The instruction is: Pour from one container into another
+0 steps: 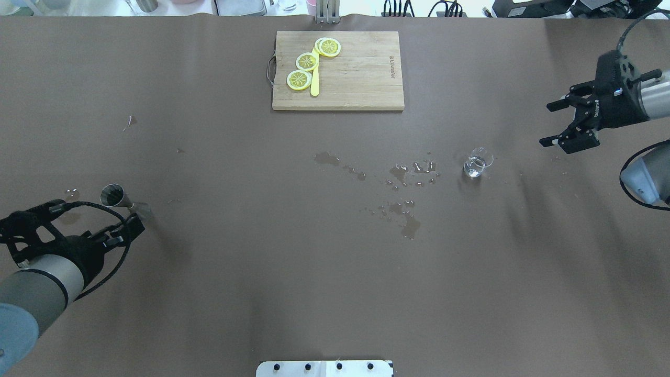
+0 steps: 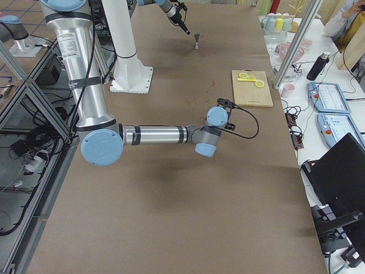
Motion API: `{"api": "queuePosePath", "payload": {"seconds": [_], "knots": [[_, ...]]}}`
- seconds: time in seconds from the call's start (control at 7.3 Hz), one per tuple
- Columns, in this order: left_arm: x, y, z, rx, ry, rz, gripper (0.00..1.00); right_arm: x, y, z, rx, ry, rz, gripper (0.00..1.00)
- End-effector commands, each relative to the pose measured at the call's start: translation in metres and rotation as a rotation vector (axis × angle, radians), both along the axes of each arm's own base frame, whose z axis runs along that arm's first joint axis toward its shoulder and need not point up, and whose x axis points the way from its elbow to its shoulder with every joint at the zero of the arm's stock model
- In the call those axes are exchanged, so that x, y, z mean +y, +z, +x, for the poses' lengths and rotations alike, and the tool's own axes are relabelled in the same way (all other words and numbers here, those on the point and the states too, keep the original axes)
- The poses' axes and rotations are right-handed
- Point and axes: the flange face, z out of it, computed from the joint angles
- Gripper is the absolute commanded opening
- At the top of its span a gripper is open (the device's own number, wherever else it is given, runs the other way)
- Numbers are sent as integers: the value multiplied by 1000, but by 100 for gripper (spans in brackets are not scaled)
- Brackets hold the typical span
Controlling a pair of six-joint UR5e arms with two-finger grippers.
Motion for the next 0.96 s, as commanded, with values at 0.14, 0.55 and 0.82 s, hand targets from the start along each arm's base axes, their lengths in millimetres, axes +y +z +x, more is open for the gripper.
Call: {"api": "queuePosePath", "payload": {"seconds": [0.14,0.55,0.82], "knots": [[14,50,28,-29,-138,59,97,6,8,-33,5,-53,-18,100],[12,85,44,-108,-231,206,97,8,11,-43,15,-45,-17,100],[7,88,58,-134,-273,285,97,9,16,-51,29,-32,-21,100]]}}
